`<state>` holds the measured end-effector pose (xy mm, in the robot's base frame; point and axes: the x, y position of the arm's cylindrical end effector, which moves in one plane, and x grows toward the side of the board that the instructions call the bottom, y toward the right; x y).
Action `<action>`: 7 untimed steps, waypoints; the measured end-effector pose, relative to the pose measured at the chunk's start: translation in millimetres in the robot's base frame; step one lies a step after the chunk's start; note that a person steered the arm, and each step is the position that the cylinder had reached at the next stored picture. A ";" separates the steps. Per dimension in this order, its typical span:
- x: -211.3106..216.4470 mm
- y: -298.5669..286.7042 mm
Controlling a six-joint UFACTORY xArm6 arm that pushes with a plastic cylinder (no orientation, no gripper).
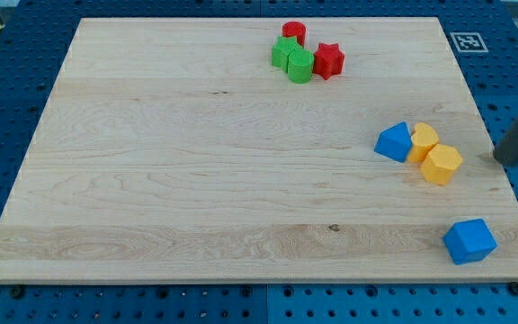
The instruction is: Move the blue cube below the blue triangle
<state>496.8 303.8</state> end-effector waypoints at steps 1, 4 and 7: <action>66.2 -2.0; 119.5 -55.1; 65.9 -105.4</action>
<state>562.7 198.4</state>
